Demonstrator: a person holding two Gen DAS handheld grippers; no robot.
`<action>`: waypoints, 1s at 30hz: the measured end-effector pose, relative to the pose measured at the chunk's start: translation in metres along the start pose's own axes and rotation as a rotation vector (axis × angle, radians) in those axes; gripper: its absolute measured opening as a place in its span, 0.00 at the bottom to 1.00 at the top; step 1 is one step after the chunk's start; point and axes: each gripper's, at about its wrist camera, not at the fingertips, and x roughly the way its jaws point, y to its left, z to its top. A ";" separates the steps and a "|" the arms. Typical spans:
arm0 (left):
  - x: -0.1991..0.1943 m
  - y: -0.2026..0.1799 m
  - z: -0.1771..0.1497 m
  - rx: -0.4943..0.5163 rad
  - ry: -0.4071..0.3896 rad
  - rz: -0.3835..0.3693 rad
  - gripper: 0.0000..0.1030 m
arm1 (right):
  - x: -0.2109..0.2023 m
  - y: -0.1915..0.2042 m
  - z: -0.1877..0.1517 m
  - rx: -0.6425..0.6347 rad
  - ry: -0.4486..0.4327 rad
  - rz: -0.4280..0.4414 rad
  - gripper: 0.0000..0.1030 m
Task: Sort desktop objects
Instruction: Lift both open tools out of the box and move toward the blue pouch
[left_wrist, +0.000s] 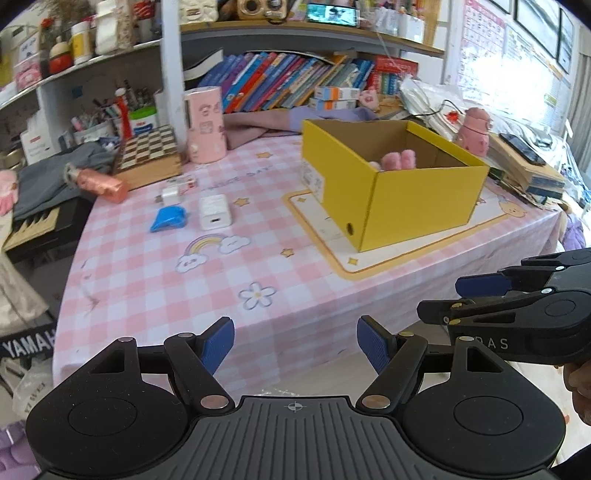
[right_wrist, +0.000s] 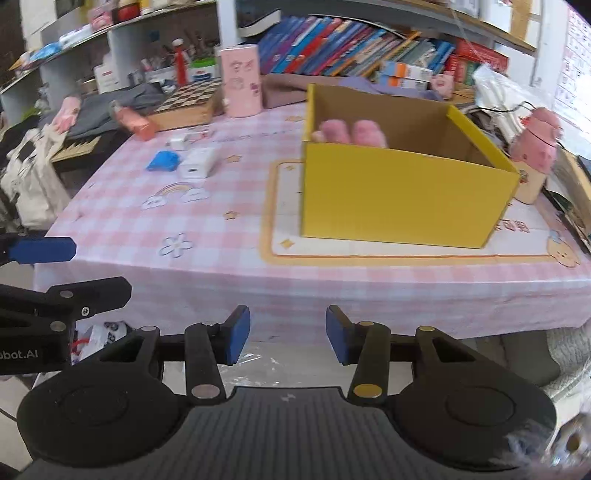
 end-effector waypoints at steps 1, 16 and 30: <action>-0.002 0.003 -0.001 -0.008 0.001 0.006 0.73 | 0.000 0.004 0.000 -0.009 0.002 0.007 0.44; -0.006 0.040 -0.011 -0.104 -0.001 0.120 0.73 | 0.019 0.048 0.012 -0.163 0.040 0.106 0.45; 0.040 0.063 0.023 -0.184 0.017 0.141 0.73 | 0.063 0.057 0.060 -0.185 -0.001 0.152 0.44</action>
